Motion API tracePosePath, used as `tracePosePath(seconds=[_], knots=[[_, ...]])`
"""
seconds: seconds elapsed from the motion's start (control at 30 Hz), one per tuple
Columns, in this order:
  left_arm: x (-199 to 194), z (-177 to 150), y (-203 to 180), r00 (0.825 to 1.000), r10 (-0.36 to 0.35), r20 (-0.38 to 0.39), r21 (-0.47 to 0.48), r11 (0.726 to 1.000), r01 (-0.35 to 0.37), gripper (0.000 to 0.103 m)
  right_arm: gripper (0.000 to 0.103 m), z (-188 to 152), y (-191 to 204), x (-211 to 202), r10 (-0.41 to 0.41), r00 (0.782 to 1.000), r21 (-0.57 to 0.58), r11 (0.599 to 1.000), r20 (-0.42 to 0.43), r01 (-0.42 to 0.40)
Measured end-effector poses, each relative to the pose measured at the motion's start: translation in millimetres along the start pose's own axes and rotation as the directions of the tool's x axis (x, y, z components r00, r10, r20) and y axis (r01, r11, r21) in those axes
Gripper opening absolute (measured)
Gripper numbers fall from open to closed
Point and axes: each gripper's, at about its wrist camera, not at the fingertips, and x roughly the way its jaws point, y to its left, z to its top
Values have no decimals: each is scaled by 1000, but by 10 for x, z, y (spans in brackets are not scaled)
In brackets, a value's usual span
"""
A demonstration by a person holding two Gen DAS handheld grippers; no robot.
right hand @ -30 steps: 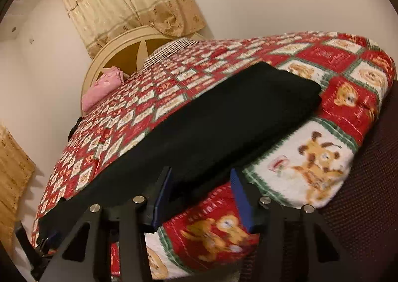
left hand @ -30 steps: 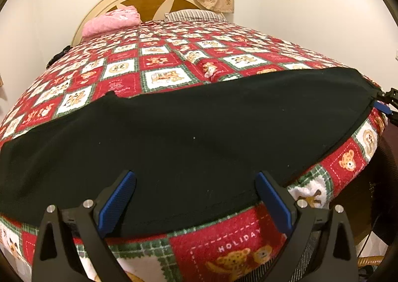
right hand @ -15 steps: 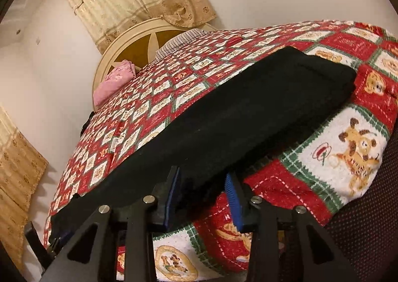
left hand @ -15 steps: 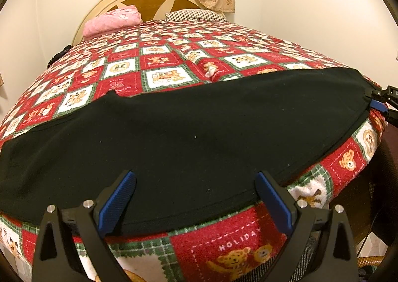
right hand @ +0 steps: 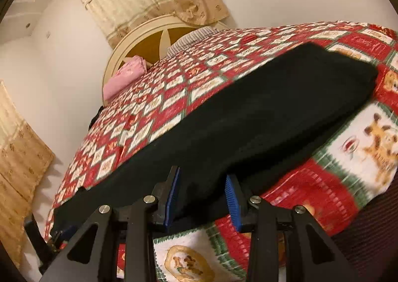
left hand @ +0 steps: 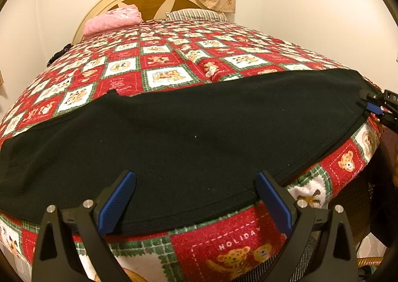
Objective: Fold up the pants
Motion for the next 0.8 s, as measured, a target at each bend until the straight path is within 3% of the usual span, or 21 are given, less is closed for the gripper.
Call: tracePosePath(seconds=[0.07, 0.1, 0.13, 0.37, 0.6, 0.67, 0.7, 0.8], knots=[[0, 1, 2, 1000, -1, 0, 1, 1000, 1, 100, 34, 7, 40, -8, -8, 1000, -28, 1000, -4, 8], [0, 3, 4, 1000, -2, -1, -1, 1000, 2, 100, 8, 13, 49, 0, -10, 1000, -36, 999, -14, 10], [-1, 3, 1, 1000, -2, 0, -4, 1000, 2, 100, 3, 18, 48, 8, -15, 999, -47, 999, -33, 13], [-112, 129, 95, 999, -44, 19, -40, 998, 45, 100, 3, -59, -83, -111, -11, 998, -55, 998, -67, 8], [51, 267, 110, 1000, -12, 6, -42, 999, 12, 100, 5, -29, -338, -168, 108, 986, 91, 991, -127, -97], [110, 234, 119, 1000, -14, -18, -57, 998, 13, 100, 5, -1, -394, -337, 50, 995, 87, 995, -83, -43], [143, 204, 119, 999, -18, -31, -60, 998, 17, 100, 5, 44, -423, -489, -14, 1000, 64, 998, -21, 15], [152, 140, 35, 999, 30, -26, 1, 1000, -30, 100, 5, 228, -465, -706, -122, 988, 33, 992, 99, 119]])
